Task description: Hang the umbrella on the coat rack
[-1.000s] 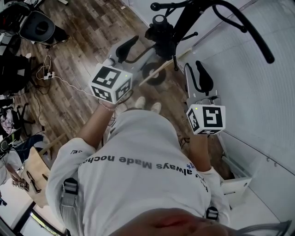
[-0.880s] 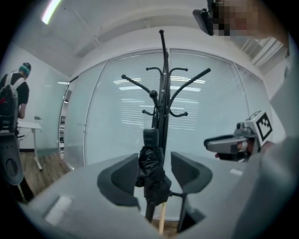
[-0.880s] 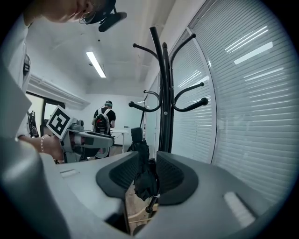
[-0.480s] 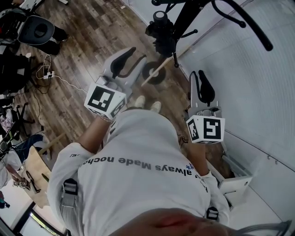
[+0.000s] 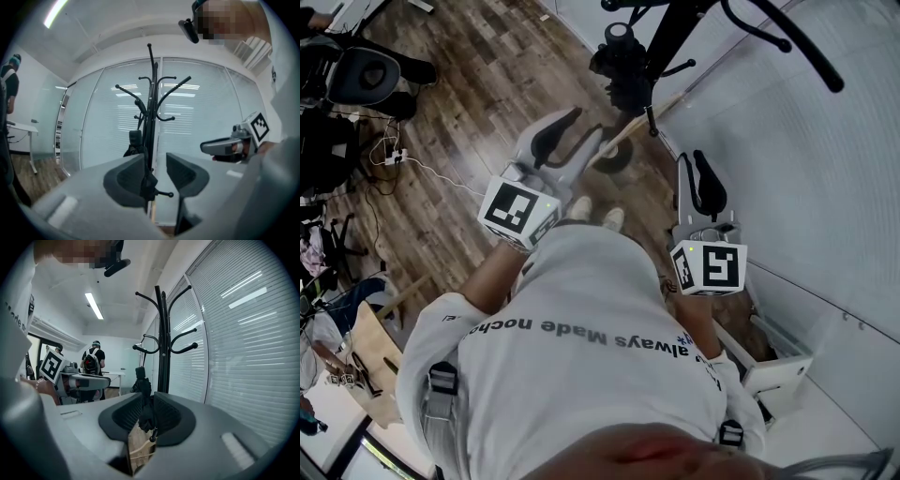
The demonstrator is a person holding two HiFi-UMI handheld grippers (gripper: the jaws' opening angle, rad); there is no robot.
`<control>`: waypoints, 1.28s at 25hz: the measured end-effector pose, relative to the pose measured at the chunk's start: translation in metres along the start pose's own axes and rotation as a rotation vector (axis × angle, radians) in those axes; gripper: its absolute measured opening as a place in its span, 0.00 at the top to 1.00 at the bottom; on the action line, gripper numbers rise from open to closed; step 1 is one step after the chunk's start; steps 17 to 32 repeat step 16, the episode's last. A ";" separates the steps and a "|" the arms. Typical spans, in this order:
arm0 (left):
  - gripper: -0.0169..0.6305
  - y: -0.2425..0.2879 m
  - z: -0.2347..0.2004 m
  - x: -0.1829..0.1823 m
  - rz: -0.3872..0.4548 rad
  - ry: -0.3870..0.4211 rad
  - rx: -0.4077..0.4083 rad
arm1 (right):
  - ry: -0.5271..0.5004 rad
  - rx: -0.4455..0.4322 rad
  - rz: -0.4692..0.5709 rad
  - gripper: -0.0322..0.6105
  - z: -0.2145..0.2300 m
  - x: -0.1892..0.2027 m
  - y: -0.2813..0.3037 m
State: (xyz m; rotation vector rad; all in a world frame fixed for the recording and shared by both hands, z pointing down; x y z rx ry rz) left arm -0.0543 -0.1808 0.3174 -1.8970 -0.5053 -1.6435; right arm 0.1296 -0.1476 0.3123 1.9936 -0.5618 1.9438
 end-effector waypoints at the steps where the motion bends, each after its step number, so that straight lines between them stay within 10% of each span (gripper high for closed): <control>1: 0.75 0.000 0.000 0.000 0.001 -0.002 0.005 | 0.000 0.000 0.001 0.83 0.000 0.000 0.000; 32: 0.75 0.004 -0.005 -0.002 -0.008 0.006 0.004 | -0.003 -0.004 -0.001 0.83 0.007 0.001 0.005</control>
Point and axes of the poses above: the fingertips, and each gripper's own axes: y forward along the fingers, z to its right, x out of its underside, the point moved 4 cm from there along -y, backward along the fingers, and after that the axes turned 12 degrees about z, right-handed, at the moved point
